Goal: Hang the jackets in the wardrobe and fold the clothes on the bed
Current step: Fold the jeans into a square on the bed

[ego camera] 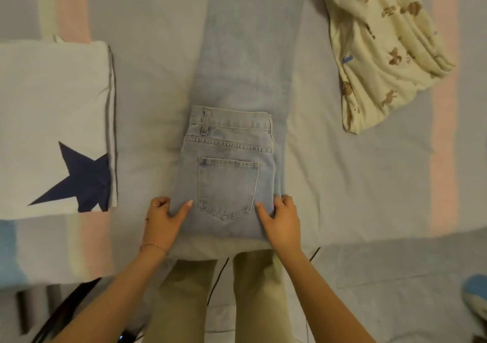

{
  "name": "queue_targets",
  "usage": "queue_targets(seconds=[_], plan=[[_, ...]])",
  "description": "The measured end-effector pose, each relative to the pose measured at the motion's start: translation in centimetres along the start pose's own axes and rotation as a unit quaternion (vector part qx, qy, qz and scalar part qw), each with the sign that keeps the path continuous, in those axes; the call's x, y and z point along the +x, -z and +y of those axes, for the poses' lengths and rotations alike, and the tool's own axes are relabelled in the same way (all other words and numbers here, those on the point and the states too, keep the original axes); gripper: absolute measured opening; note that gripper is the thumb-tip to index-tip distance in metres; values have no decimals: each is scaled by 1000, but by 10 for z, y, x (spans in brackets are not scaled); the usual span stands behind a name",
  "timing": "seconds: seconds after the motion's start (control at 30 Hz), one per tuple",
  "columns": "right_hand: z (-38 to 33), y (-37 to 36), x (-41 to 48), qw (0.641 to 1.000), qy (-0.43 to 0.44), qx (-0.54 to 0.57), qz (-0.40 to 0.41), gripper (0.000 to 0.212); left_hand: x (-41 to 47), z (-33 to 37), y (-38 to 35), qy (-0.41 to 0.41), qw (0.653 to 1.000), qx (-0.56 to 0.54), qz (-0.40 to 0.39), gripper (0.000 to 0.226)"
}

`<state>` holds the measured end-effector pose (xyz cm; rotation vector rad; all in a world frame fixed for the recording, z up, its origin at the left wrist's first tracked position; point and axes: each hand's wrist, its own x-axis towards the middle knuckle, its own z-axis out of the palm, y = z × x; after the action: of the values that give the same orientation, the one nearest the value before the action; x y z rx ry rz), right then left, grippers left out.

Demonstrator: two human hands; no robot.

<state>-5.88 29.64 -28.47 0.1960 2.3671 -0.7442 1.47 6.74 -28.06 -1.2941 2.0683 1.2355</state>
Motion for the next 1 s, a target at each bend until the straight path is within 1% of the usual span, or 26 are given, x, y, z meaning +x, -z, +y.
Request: queue_targets(seconds=[0.03, 0.07, 0.1, 0.13, 0.2, 0.23, 0.3, 0.33, 0.37, 0.4, 0.43, 0.47, 0.5, 0.53, 0.57, 0.6, 0.63, 0.7, 0.73, 0.77, 0.8, 0.87, 0.9, 0.97, 1.0], plan=[[3, -3, -4, 1000, -15, -21, -4, 53, -1, -7, 2, -3, 1000, -6, -11, 59], [6, -8, -9, 999, -30, -17, -2, 52, -4, -11, 6, -4, 1000, -5, -22, 48], [7, -11, -13, 999, -47, 10, 6, 49, -5, -14, 9, -10, 999, -3, -34, 38], [9, -14, -15, 997, -62, 46, 20, 49, -6, -16, 12, -16, 999, -3, -46, 32], [11, -20, -21, 987, -85, 126, 57, 49, -11, -18, 16, -32, 997, -16, -72, 27], [11, -21, -23, 982, -94, 148, 70, 45, -14, -19, 15, -31, 995, -32, -86, 21], [8, -25, -28, 980, -99, 140, 101, 37, -17, -21, 10, -27, 995, -49, -83, 19], [6, -26, -31, 981, -94, 111, 131, 37, -19, -23, 9, -30, 996, -51, -67, 18], [4, -25, -33, 980, -70, 70, 172, 42, -21, -23, 7, -37, 996, -60, -47, 17], [3, -25, -35, 978, -15, 26, 207, 51, -24, -23, 5, -45, 996, -74, -29, 20], [3, -24, -37, 976, 64, -11, 210, 62, -26, -23, 4, -57, 994, -97, -15, 27], [2, -25, -38, 972, 147, -54, 173, 73, -30, -23, 3, -70, 990, -120, -7, 35], [4, -27, -39, 960, 224, -118, 119, 85, -33, -22, 3, -86, 987, -134, -3, 43], [7, -31, -39, 936, 283, -199, 71, 94, -36, -20, 2, -110, 985, -136, -1, 50], [12, -33, -39, 908, 317, -270, 44, 99, -39, -18, 2, -138, 982, -129, -1, 54], [17, -35, -39, 891, 328, -312, 37, 100, -42, -15, 4, -174, 978, -118, -5, 55], [21, -34, -37, 889, 320, -326, 44, 97, -44, -12, 6, -215, 971, -102, -13, 53], [23, -25, -31, 894, 308, -313, 93, 84, -44, -4, 15, -289, 956, -40, -34, 50], [19, -17, -28, 893, 312, -305, 110, 76, -42, 0, 20, -305, 951, -6, -47, 49], [9, -5, -26, 887, 324, -307, 113, 70, -39, 5, 26, -298, 952, 21, -60, 48], [-6, 8, -25, 885, 328, -321, 83, 64, -35, 11, 32, -268, 960, 43, -75, 48], [-41, 39, -26, 873, 291, -388, -55, 46, -29, 27, 44, -181, 972, 89, -121, 45], [-58, 53, -24, 860, 270, -417, -115, 35, -27, 38, 51, -142, 971, 113, -152, 43], [-90, 78, -23, 842, 244, -441, -190, 20, -23, 61, 67, -73, 956, 156, -239, 31], [-103, 89, -22, 843, 220, -429, -240, 15, -23, 74, 76, -39, 938, 177, -296, 24]])
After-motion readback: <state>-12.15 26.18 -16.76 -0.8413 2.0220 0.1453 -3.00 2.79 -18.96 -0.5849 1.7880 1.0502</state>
